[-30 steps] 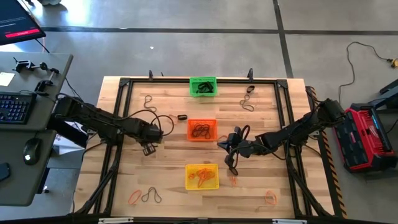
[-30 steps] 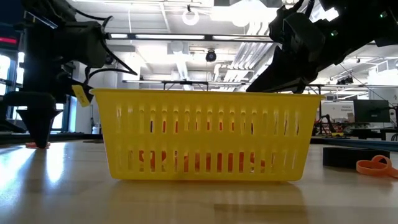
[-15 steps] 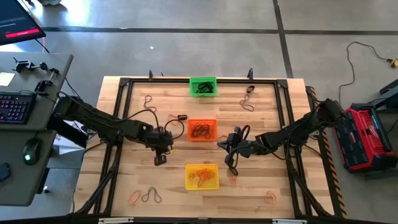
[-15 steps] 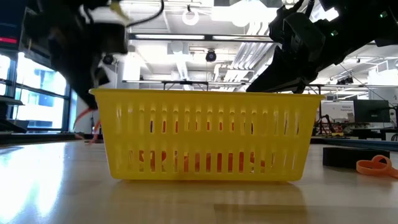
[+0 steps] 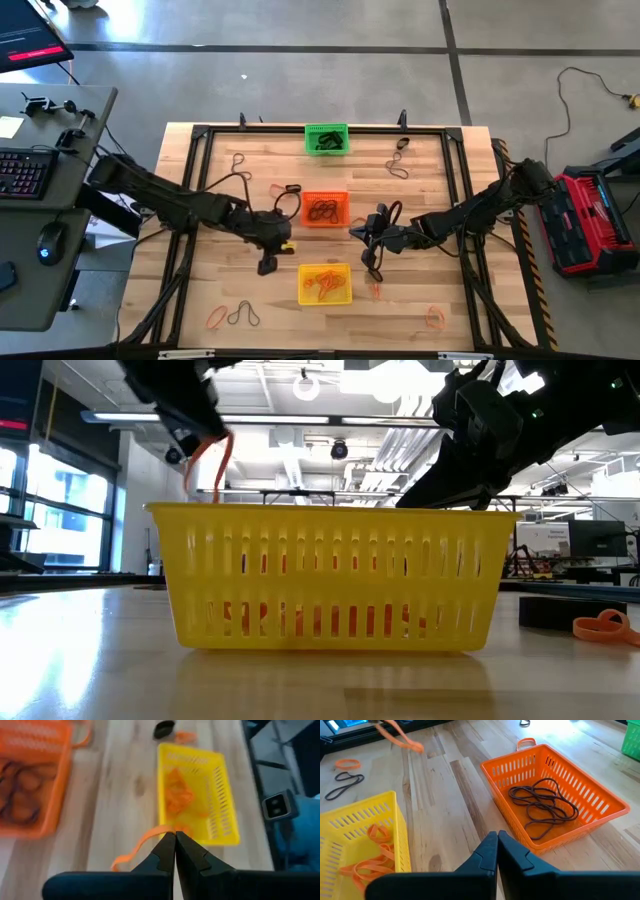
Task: Sort rubber bands into baskets
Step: Put the orange rubber band into the yellow bin
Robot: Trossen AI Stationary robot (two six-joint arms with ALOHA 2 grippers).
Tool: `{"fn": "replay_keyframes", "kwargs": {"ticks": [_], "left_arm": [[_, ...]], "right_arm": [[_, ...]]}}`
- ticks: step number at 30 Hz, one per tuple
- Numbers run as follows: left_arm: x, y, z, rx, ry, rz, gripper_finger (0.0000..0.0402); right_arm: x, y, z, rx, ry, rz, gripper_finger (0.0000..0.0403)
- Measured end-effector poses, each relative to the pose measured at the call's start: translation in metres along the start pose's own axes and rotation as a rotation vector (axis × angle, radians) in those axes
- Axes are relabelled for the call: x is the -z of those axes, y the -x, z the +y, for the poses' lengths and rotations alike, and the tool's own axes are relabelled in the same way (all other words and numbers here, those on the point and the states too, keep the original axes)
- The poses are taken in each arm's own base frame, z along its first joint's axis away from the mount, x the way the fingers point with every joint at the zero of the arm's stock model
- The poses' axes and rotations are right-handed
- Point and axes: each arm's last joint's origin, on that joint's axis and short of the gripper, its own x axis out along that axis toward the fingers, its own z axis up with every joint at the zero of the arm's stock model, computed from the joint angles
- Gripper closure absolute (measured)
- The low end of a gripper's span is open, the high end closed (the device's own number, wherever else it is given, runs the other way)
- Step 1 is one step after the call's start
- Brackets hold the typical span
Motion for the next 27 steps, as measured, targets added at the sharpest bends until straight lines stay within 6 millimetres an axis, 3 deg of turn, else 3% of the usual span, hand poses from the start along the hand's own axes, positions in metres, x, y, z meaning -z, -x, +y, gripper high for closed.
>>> {"fn": "replay_keyframes", "kwargs": {"ticks": [13,27], "left_arm": [[-0.026,-0.050,-0.030,0.043,-0.216,0.058,0.0401],[-0.029,-0.092,-0.032,0.084,-0.231,0.104,0.0401]], "right_arm": [[0.000,0.000,0.000,0.000,-0.003,0.001,0.0403],[-0.004,0.000,0.002,-0.018,0.031,-0.039,0.0403]]}}
